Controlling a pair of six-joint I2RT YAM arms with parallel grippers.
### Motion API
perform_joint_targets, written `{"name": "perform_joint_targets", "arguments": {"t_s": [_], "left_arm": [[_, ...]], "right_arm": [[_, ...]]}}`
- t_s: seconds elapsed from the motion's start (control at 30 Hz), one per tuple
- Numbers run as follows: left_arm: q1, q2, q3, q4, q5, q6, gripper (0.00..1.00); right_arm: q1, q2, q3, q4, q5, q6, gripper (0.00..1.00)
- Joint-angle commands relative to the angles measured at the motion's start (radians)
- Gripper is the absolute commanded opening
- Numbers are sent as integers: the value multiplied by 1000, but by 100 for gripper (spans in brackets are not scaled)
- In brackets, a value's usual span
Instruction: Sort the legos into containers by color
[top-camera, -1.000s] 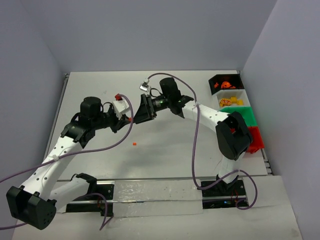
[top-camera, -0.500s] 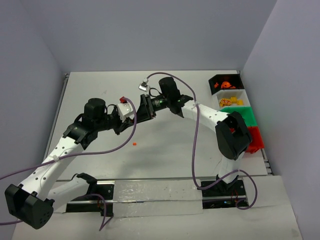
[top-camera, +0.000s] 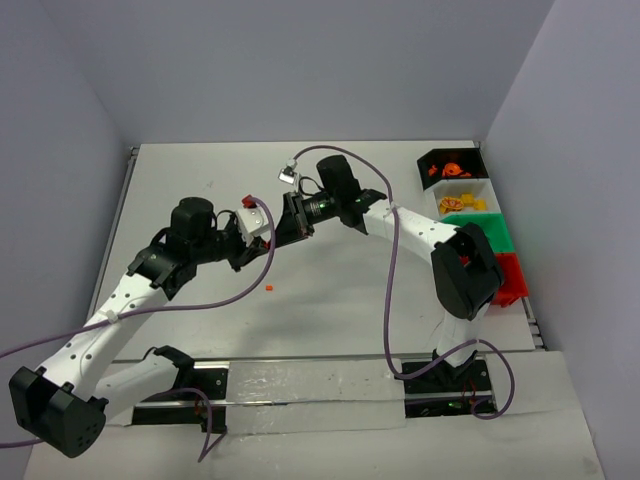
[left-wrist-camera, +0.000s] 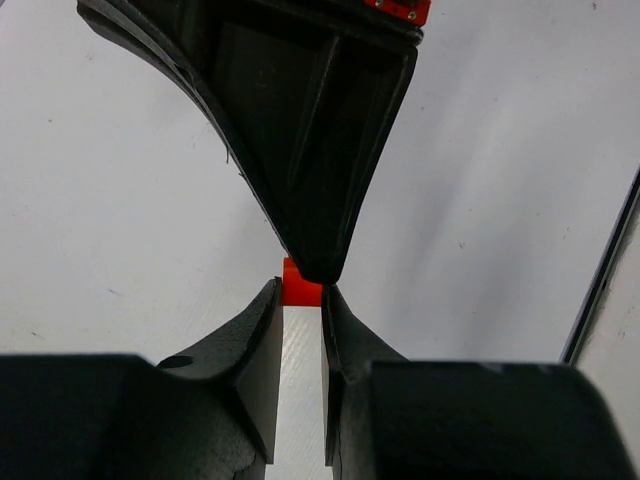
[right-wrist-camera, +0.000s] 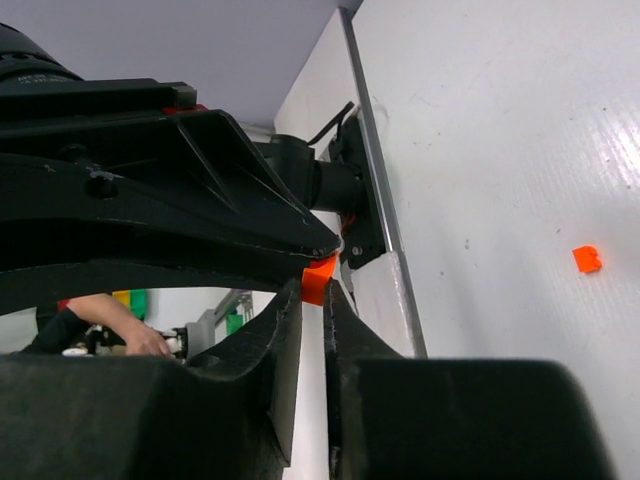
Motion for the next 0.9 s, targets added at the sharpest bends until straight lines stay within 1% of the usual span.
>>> {"name": "perform_joint_targets", "arguments": {"t_s": [0.0, 0.03, 0.07, 0.1, 0.13, 0.17, 0.3, 0.37, 0.43, 0.47, 0.53, 0.6, 0.63, 0.7, 0.77, 0.8, 0.87], "left_arm": [[-9, 3, 66, 47, -5, -13, 21], [-8, 3, 69, 44, -11, -15, 44], [-7, 4, 72, 40, -18, -18, 60], [-7, 4, 75, 35, -31, -25, 69], [-7, 4, 79, 26, -51, -34, 97], [-7, 7, 85, 16, -61, -39, 99], [-1, -1, 111, -41, -92, -72, 99], [18, -32, 119, -47, -77, -105, 99], [41, -52, 135, -47, -68, -145, 99], [42, -50, 145, -48, -69, -147, 99], [74, -26, 176, -69, -82, -208, 99], [89, 16, 202, -79, -99, -253, 99], [93, 36, 211, -88, -110, -267, 99], [98, 109, 244, -109, -150, -298, 99], [103, 179, 280, -132, -177, -321, 99], [103, 186, 283, -133, -180, -324, 99], [110, 240, 315, -136, -186, -347, 99]], "right_arm": [[15, -14, 54, -82, 23, -99, 6], [13, -14, 59, -99, 30, -113, 2], [12, -15, 65, -111, 35, -124, 0], [8, -16, 69, -115, 38, -128, 0], [-1, -18, 73, -129, 48, -143, 0], [-9, -18, 75, -134, 53, -149, 0], [-73, -29, 84, -187, 95, -209, 0], [-129, -32, 92, -268, 134, -271, 0], [-173, -33, 102, -313, 191, -346, 0], [-200, -33, 107, -335, 193, -348, 0], [-319, -23, 137, -402, 259, -415, 0], [-386, -7, 165, -432, 319, -460, 0], [-421, 1, 198, -454, 343, -477, 0], [-538, 40, 263, -495, 435, -515, 0], [-635, 80, 361, -527, 507, -540, 0], [-643, 98, 394, -535, 545, -545, 0], [-738, 162, 472, -554, 620, -560, 0]]}}
